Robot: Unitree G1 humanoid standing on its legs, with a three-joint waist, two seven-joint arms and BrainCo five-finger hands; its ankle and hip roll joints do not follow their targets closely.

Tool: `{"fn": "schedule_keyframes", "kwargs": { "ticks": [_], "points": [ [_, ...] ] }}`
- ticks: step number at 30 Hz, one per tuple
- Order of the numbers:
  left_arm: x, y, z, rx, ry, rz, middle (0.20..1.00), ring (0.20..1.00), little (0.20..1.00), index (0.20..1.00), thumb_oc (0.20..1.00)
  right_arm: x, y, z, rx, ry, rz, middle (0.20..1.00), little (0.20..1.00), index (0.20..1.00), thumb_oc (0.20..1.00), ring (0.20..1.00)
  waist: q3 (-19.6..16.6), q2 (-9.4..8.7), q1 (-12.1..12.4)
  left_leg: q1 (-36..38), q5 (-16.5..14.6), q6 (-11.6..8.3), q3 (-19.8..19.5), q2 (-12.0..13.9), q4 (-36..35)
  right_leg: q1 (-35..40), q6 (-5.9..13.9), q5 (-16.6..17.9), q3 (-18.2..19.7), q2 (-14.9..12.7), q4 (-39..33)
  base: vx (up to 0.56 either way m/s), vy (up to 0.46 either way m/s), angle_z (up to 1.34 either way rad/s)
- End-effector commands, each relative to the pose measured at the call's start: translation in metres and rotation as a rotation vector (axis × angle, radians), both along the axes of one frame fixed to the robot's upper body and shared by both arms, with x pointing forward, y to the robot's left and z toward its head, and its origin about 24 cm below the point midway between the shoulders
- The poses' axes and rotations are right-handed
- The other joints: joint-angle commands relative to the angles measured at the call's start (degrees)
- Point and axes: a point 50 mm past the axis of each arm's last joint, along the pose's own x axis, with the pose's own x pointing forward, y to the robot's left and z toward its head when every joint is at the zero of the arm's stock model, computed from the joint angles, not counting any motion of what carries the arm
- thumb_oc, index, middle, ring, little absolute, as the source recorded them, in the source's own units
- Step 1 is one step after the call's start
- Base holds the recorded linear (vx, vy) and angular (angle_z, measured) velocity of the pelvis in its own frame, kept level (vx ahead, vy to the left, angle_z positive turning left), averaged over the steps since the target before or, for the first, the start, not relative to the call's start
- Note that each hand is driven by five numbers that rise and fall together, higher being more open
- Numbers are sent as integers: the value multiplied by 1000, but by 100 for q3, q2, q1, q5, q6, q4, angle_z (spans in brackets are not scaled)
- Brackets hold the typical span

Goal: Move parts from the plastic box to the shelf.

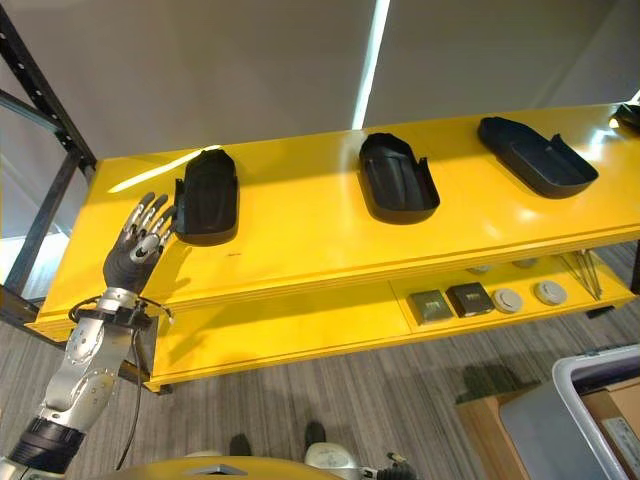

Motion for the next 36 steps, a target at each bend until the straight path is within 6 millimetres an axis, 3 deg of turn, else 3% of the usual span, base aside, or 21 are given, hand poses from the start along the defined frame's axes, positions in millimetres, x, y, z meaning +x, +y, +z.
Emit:
{"fn": "schedule_keyframes", "kwargs": {
  "ticks": [1,3,6,11,15,19,25,31,32,33,35,36],
  "points": [
    [7,6,19,-85,-96,28,1000,1000,1000,1000,1000,-2,-7,-1,-42,17,-25,1000,1000,1000,1000,1000,-86,-53,57,-15,-137,-274,-136,497,27,117,398,-363,-101,-405,18,-51,18,10],
    [4,19,17,-40,-120,170,1000,1000,1000,1000,1000,-2,-6,-2,-41,20,-23,1000,1000,1000,1000,1000,-124,-76,138,-32,-141,-266,-199,470,31,128,396,-356,-158,-423,18,-42,13,13],
    [2,18,0,-84,-38,70,1000,1000,1000,1000,1000,0,-6,-2,-44,24,-13,1000,1000,1000,1000,1000,-141,-100,233,-55,-128,-271,-259,462,22,131,402,-344,-238,-440,18,-51,9,20],
    [-6,9,-17,427,-45,-76,1000,1000,1000,1000,1000,8,-12,1,-57,29,30,1000,1000,1000,1000,1000,-187,-100,320,-104,-104,-273,-314,448,-11,95,449,-311,-356,-456,18,-40,18,16],
    [-11,-1,-36,402,48,-264,1000,1000,1000,1000,1000,13,-17,4,-70,39,76,1000,1000,1000,1000,1000,-225,-69,316,-151,-97,-260,-311,440,-11,68,474,-313,-391,-466,18,-17,32,7],
    [-20,-15,-49,614,21,-403,1000,1000,1000,1000,1000,15,-19,5,-73,50,103,1000,1000,1000,1000,1000,-228,-71,291,-164,-99,-252,-299,442,-11,54,486,-292,-404,-463,18,-8,13,5],
    [-20,-17,-69,725,125,-421,1000,1000,1000,1000,1000,17,-22,6,-75,68,143,1000,1000,1000,1000,1000,-269,-65,255,-193,-106,-242,-280,440,-11,32,517,-293,-430,-468,18,-1,6,2],
    [-42,8,-133,746,490,-297,1000,1000,1000,1000,1000,16,-20,5,-55,80,143,1000,1000,1000,1000,1000,-276,-117,252,-214,-105,-244,-263,443,-11,7,527,-278,-463,-465,18,-1,-2,1],
    [-44,9,-136,752,502,-292,1000,1000,1000,1000,1000,16,-20,5,-55,81,143,1000,1000,1000,1000,1000,-277,-116,250,-215,-106,-244,-265,441,-11,6,528,-278,-464,-465,18,-11,-26,5],
    [-64,21,-166,718,687,-200,1000,1000,1000,1000,1000,15,-20,5,-48,89,133,1000,1000,1000,1000,1000,-267,-143,266,-219,-100,-239,-280,433,-11,3,524,-275,-480,-464,18,-9,-27,7],
    [-94,36,-198,693,899,-80,1000,1000,1000,1000,1000,13,-17,3,-36,102,113,1000,1000,1000,1000,1000,-256,-172,286,-218,-92,-232,-304,418,-11,8,526,-270,-490,-466,18,-7,-39,4],
    [-120,46,-217,702,1020,-29,1000,1000,1000,1000,1000,10,-13,1,-25,112,100,1000,1000,1000,1000,1000,-250,-210,307,-213,-87,-230,-327,417,-11,18,525,-267,-501,-469,18,4,-41,1]
  ]
}}
